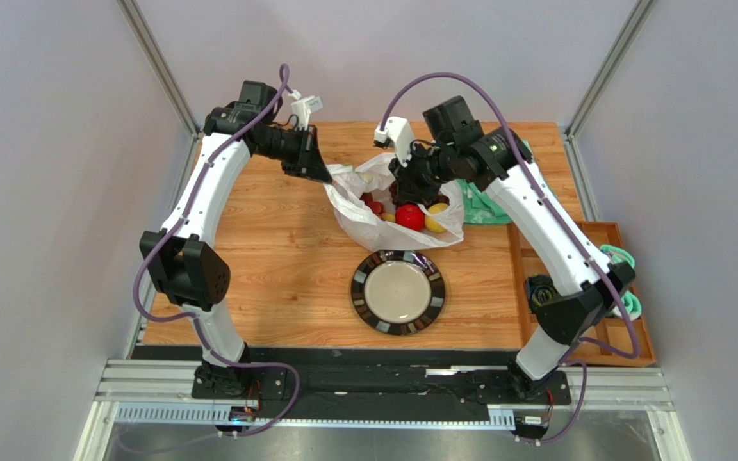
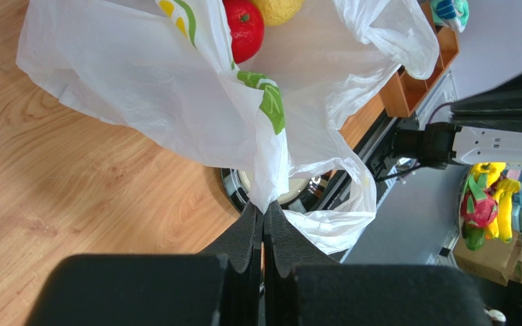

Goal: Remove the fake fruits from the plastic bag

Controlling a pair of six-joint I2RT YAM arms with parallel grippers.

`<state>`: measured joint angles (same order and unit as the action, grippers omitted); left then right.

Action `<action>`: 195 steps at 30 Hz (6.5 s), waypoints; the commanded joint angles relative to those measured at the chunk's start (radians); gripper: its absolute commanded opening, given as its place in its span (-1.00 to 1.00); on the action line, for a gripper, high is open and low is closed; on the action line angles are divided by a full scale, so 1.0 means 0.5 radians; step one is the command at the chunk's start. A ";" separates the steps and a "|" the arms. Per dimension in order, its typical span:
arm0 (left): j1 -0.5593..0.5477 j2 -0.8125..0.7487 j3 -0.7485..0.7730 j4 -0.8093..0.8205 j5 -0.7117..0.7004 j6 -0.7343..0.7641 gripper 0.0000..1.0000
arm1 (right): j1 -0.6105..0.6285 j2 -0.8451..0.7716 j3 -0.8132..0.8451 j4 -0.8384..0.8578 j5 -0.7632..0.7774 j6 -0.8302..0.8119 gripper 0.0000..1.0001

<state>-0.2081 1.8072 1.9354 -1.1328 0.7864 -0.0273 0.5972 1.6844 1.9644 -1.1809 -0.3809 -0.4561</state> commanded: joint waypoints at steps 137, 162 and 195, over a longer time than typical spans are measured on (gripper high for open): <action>0.235 -0.169 -0.517 0.882 0.366 -0.633 -1.00 | 0.747 -0.528 0.207 0.220 0.790 -0.300 -1.00; 0.235 -0.148 -0.459 0.842 0.289 -0.596 -1.00 | 0.898 -0.733 -1.241 0.523 0.748 -0.113 -1.00; 0.235 -0.258 -0.625 0.894 0.385 -0.676 -1.00 | 0.818 -0.908 -0.889 0.401 0.995 -0.101 0.51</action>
<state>-0.0948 1.7439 1.6356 -0.7097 0.9413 -0.3561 1.0309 1.2953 1.3228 -0.9314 0.2630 -0.5613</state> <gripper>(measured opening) 0.007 0.744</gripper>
